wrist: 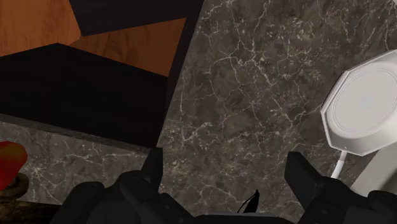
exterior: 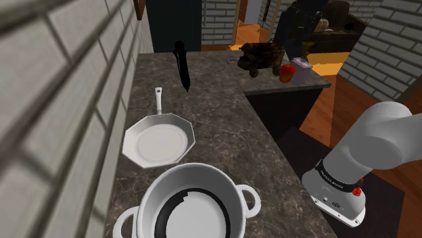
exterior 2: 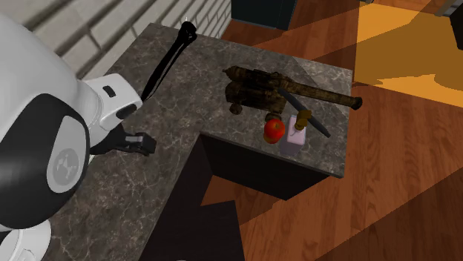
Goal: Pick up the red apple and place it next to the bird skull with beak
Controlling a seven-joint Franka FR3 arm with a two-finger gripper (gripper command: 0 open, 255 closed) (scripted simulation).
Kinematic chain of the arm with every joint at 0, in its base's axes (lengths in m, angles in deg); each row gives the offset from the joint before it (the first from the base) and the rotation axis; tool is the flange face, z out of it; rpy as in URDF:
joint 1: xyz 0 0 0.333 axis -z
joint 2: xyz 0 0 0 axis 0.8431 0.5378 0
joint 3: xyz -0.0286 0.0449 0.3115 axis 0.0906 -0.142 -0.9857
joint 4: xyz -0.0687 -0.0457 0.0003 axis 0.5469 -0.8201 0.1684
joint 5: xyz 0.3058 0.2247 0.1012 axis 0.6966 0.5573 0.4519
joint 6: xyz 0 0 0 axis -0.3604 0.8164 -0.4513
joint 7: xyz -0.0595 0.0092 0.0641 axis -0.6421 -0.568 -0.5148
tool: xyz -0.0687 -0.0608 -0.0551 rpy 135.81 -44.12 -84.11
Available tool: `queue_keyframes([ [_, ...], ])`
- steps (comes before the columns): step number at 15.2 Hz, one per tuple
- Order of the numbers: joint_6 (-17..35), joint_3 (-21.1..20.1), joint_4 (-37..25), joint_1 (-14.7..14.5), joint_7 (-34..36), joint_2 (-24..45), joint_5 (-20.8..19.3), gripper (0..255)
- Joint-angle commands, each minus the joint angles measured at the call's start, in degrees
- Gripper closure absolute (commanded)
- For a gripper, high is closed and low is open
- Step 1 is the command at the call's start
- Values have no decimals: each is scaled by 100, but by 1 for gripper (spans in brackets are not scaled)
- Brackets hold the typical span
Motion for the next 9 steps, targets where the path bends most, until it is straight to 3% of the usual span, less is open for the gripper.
queue_keyframes([
  [1, 0, 0, 0, 0, 0, 0, 0, 0],
  [9, 485, 883, 44, 208, -1178, 693, -628, 0],
])
